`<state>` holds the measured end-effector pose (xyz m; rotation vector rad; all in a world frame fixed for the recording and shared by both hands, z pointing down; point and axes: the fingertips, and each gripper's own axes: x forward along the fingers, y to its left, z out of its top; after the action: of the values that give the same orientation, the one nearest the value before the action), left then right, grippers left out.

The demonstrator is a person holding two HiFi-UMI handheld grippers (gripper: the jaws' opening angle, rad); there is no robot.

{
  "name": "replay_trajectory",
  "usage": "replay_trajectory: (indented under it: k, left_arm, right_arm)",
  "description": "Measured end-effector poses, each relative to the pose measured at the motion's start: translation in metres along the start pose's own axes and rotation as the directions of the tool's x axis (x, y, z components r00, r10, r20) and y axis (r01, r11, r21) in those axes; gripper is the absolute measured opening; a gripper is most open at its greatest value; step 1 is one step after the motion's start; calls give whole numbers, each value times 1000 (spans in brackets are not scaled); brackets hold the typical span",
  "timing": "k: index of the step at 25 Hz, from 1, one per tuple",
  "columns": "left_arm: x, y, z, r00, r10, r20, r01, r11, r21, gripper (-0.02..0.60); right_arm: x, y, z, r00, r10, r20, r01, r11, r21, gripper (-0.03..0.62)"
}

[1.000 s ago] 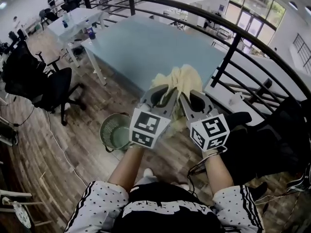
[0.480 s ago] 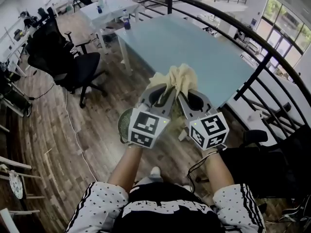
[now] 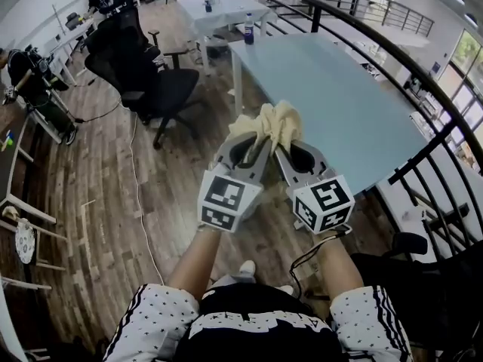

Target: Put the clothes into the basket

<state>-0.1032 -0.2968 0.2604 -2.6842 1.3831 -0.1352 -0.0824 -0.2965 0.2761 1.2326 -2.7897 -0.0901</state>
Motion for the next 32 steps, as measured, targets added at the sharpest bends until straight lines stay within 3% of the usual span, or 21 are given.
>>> replay_trajectory:
  k: [8,15,26,32]
  left_arm:
    - [-34,11,1,991,130,-2,-130,991,-5,49]
    - [-48,2,2,980,199,-5,-199,980,-5,49]
    - [-44,-25,-3,973,231,-17,-231,973,-16,49]
    - [-44,-19,0,975,223,-9,-223,975,-21,49]
  right_arm:
    - [5,33,8,991,129,17,-129,992,-15,46]
    - [-6,44,8,979,203,26,-202,979,-23,46]
    - [-29,35,-4,972,236,21,-236,972,-2,46]
    - [-24,36,1,973,229,26,-229,973,4,46]
